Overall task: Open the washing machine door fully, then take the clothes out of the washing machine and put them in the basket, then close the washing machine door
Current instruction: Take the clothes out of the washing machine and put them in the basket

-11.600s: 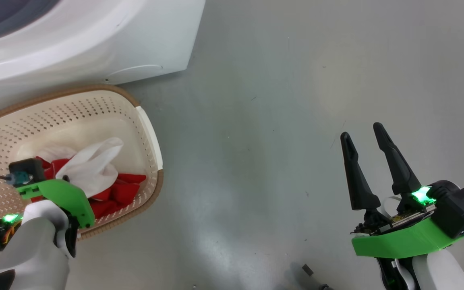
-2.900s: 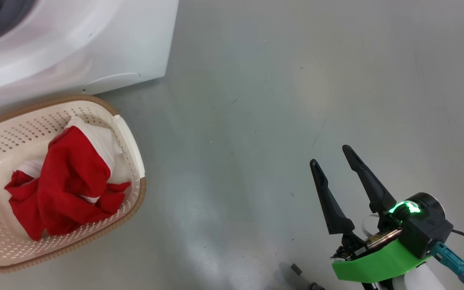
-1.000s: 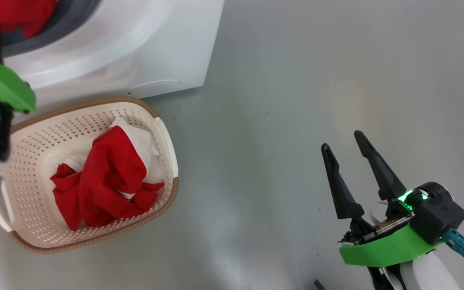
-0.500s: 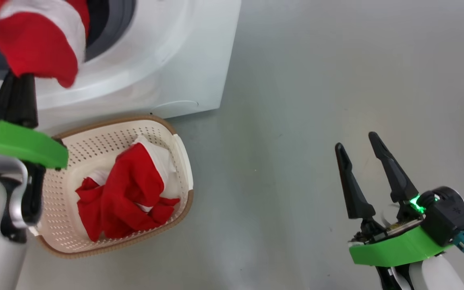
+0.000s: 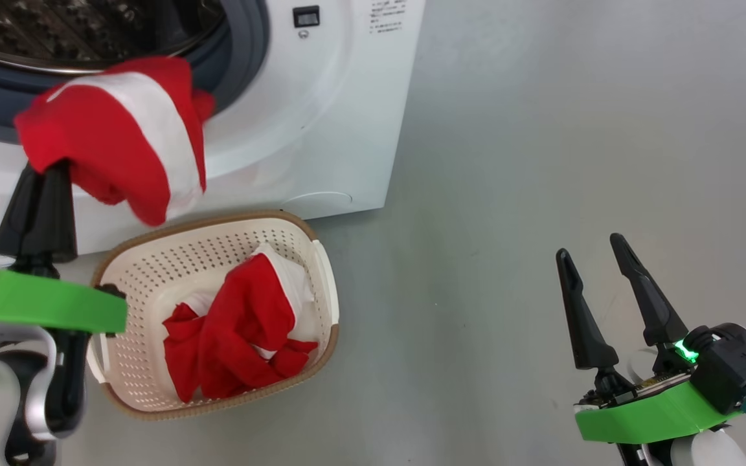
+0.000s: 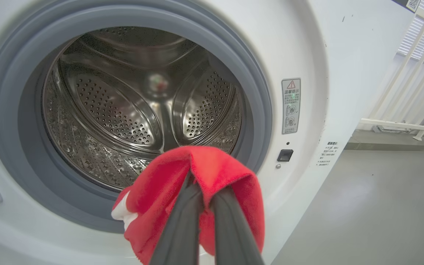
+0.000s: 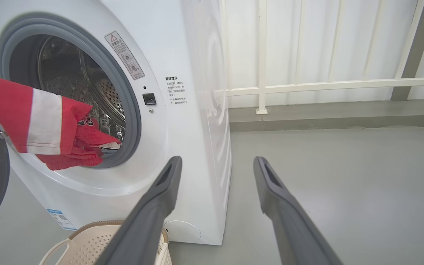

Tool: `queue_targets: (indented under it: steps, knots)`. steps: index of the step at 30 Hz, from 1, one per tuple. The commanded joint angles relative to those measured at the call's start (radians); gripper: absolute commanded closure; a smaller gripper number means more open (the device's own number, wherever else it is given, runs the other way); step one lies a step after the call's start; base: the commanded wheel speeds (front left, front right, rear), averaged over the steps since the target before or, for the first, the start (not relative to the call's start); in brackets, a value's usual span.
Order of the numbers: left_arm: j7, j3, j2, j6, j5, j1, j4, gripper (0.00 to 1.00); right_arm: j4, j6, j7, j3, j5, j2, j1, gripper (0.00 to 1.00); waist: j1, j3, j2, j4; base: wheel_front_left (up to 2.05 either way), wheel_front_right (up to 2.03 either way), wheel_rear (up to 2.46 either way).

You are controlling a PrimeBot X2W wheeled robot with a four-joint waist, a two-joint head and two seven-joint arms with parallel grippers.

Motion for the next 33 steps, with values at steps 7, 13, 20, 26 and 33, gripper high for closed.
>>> queue_targets:
  steps: [7, 13, 20, 26, 33]
  knots:
    - [0.01, 0.052, 0.045, 0.032, -0.003, 0.057, -0.105, 1.0, -0.032, 0.006, -0.006, 0.004, -0.011, -0.012, 0.017, 0.0, 0.0, -0.042, 0.0, 0.026, 0.0, 0.0, 0.0]
    - [0.025, 0.032, 0.031, 0.043, -0.015, 0.117, -0.101, 1.0, -0.039, 0.006, -0.006, 0.002, -0.013, -0.012, 0.021, 0.0, 0.0, -0.041, 0.0, 0.03, 0.0, 0.0, 0.0]
    - [0.015, -0.002, -0.004, 0.036, -0.026, 0.144, -0.045, 1.0, -0.046, 0.006, -0.006, 0.005, -0.009, -0.012, 0.015, 0.0, 0.0, -0.017, 0.0, 0.02, 0.0, 0.0, 0.0]
    - [0.001, -0.016, -0.031, 0.026, -0.042, 0.145, 0.034, 1.0, -0.044, 0.006, -0.006, 0.006, -0.005, -0.012, 0.009, 0.0, 0.0, -0.003, 0.0, 0.011, 0.0, 0.0, 0.0]
    - [-0.017, -0.035, -0.064, 0.01, -0.053, 0.121, 0.16, 1.0, -0.041, 0.006, -0.006, 0.005, 0.004, -0.012, 0.004, 0.0, 0.0, 0.01, 0.0, 0.002, 0.0, 0.0, 0.0]
